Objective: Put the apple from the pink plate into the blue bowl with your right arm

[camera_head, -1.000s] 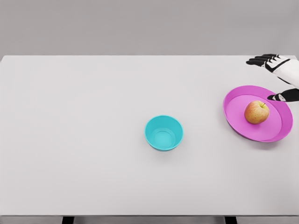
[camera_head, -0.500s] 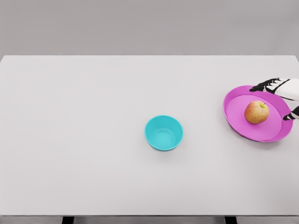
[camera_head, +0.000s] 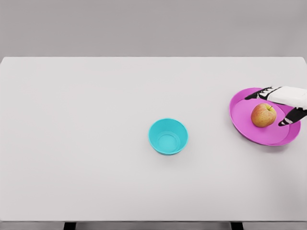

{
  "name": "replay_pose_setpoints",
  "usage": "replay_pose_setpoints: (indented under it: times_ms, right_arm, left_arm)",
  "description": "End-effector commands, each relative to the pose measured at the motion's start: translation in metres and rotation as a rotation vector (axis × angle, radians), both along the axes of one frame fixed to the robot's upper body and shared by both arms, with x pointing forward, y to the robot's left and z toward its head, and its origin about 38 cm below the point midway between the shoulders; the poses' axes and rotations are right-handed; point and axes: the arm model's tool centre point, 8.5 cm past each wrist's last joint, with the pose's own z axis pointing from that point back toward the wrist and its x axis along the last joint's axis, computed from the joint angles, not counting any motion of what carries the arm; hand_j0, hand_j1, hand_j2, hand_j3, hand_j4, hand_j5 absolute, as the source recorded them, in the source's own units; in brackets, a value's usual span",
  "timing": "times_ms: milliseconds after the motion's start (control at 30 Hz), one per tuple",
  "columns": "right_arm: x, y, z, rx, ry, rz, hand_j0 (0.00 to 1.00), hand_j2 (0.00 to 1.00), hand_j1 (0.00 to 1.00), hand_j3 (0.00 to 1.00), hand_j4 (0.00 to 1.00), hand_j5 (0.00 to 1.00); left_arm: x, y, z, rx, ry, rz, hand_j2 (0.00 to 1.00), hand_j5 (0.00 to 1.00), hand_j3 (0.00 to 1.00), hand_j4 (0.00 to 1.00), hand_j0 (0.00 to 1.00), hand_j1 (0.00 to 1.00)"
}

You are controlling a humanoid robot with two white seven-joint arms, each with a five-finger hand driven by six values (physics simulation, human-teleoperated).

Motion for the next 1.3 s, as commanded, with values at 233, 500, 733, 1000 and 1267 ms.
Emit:
replay_pose_setpoints:
  times_ms: [233, 500, 733, 1000, 1267]
  right_arm:
    - [0.002, 0.006, -0.018, -0.007, 0.035, 0.000, 1.00, 1.00, 1.00, 1.00, 1.00, 1.00]
    - [0.001, -0.003, -0.024, -0.012, 0.054, -0.026, 1.00, 1.00, 1.00, 1.00, 1.00, 1.00]
    - [0.001, -0.003, -0.027, -0.018, 0.062, -0.026, 0.70, 0.70, 0.70, 0.70, 0.70, 0.70]
    - [0.001, -0.002, -0.027, -0.024, 0.061, -0.021, 0.41, 0.41, 0.41, 0.41, 0.41, 0.41]
    - [0.006, 0.005, -0.012, -0.019, 0.021, 0.000, 0.41, 0.41, 0.41, 0.41, 0.41, 0.41]
  left_arm:
    - [0.000, 0.000, 0.000, 0.000, 0.001, 0.000, 1.00, 1.00, 1.00, 1.00, 1.00, 1.00]
    - [0.000, 0.000, 0.000, 0.000, 0.001, 0.000, 1.00, 1.00, 1.00, 1.00, 1.00, 1.00]
    - [0.000, 0.000, 0.000, 0.000, 0.000, 0.000, 1.00, 1.00, 1.00, 1.00, 1.00, 1.00]
    - [0.000, 0.000, 0.000, 0.000, 0.000, 0.000, 1.00, 1.00, 1.00, 1.00, 1.00, 1.00]
    - [0.000, 0.000, 0.000, 0.000, 0.001, 0.000, 1.00, 1.00, 1.00, 1.00, 1.00, 1.00]
